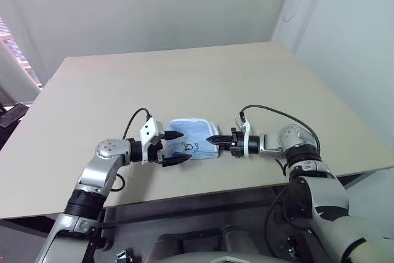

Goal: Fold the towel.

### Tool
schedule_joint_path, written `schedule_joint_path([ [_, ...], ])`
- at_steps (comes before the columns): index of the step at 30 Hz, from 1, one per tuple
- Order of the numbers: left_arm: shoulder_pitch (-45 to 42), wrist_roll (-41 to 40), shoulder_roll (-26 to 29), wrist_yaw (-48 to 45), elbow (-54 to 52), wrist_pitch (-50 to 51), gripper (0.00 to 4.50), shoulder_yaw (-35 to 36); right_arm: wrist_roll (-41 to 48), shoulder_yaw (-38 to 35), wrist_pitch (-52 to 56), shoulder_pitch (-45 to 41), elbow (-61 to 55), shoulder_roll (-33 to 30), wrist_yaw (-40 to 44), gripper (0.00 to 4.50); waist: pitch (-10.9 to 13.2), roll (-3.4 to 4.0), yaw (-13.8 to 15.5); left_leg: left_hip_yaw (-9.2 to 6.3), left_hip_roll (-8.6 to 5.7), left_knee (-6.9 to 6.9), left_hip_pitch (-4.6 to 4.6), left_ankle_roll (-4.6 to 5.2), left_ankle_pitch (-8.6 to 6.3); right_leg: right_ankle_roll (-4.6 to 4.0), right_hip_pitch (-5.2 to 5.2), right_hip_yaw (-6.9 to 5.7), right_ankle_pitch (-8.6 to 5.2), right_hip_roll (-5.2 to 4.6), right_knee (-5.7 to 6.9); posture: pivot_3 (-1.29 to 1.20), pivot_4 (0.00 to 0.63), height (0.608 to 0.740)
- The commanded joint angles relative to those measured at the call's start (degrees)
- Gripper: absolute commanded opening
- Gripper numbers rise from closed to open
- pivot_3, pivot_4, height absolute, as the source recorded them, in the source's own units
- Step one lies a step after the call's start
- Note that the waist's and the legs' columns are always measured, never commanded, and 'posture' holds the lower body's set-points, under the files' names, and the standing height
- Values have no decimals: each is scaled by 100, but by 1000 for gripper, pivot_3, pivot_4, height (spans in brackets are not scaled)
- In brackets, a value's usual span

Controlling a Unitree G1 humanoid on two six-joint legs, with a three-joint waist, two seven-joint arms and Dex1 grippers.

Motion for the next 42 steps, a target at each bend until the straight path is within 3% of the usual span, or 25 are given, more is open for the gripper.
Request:
schedule_joint_path([
  [1, -230, -1, 19, -2, -6, -125, 4275, 64, 52, -31, 151, 28, -257, 98, -75, 57, 0, -1, 2, 0, 2, 2, 2, 0, 0, -1, 3, 0, 1, 2, 0, 0, 0, 740],
  [6, -378, -45, 70, -23, 129, -106, 4275, 155, 237, -234, 325, 248, -854, 164, -138, 25, 1, 2, 8, 1, 14, -1, 1, -1, 0, -4, -2, -2, 1, 12, 1, 0, 0, 740],
  [11, -461, -38, 160, 18, 281, -157, 4275, 266, 927, -1554, 402, 148, -1371, 114, -599, 25, 8, 14, 23, 3, 13, -3, -58, 0, 1, -3, -62, -1, 11, 11, 3, 0, 0, 740],
  [16, -598, -55, 168, 55, 460, -166, 4275, 372, 1630, -2847, 225, 121, -2134, 196, -1520, 25, 9, 15, 138, 4, 12, -13, -61, 0, 0, -9, -64, -1, 30, 11, -8, 0, 0, 740],
  [26, -996, 99, -170, 50, 1058, -474, 4275, 206, 2580, -4612, -1951, 612, -2713, 362, -3228, 25, 11, 19, 205, 18, 12, -11, -60, 1, 0, -7, -49, -1, 8, 11, -23, 0, 0, 740],
  [35, -1135, 195, -370, -18, 1301, -653, 4275, 139, 2657, -4712, -3806, 1412, -3029, 939, -4503, 25, 11, 52, 158, 20, 20, -15, -52, 2, 1, -11, -53, 8, 10, 19, -15, 0, 0, 740],
  [42, -1056, 167, -382, -93, 1247, -585, 4275, 153, 2450, -4000, -4154, 2067, -3320, 1035, -4938, 25, 8, 55, 210, 16, 20, -9, -49, 2, 1, -14, -36, 5, 7, 18, -27, 0, 0, 740],
])
